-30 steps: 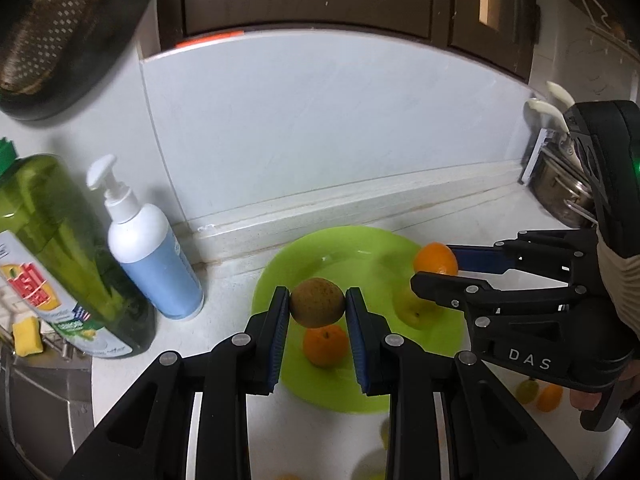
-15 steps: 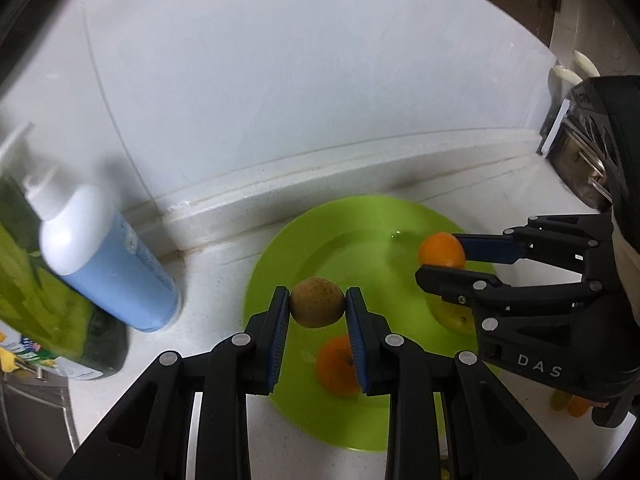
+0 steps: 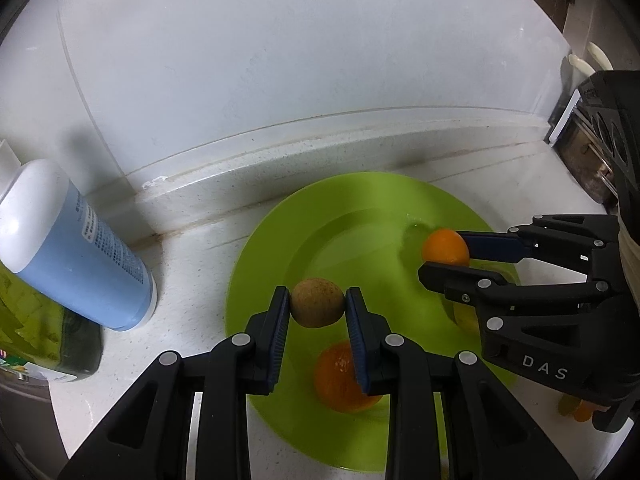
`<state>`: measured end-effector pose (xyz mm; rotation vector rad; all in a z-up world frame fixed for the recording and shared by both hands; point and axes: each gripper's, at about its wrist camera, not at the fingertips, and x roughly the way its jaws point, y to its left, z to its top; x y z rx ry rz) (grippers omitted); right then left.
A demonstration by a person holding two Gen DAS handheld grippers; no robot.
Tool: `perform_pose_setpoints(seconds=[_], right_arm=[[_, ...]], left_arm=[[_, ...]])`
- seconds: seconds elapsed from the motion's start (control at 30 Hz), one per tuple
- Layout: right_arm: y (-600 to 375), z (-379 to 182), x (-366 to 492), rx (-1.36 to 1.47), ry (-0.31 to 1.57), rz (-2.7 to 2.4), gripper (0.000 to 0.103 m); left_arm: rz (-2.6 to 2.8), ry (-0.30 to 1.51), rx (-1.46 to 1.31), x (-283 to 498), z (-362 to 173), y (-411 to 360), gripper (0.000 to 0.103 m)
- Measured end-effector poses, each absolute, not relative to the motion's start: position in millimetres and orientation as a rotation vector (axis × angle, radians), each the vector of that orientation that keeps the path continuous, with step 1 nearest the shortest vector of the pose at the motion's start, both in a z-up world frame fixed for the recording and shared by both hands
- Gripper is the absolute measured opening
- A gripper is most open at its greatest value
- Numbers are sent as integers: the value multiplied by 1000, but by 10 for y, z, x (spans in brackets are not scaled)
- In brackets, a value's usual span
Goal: Organize fruits
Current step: 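Open both tools to drop the kiwi and tangerine onto the plate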
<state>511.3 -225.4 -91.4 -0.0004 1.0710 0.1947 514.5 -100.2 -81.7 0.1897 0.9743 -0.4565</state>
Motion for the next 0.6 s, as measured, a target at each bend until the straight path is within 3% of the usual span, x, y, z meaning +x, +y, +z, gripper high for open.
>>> perform_pose_setpoints(seconds=[0.33, 0.43, 0.6], right_arm=[[-2215, -988, 5168, 1, 1080, 192, 34], [-2222, -990, 5170, 8, 1077, 192, 35], [-2251, -927, 5120, 6, 1054, 187, 35]], left_arm=[[-445, 995, 200, 5208, -907, -1027, 29], [-446, 986, 191, 5211, -892, -1020, 37], [-441, 969, 182, 5167, -837, -996, 37]])
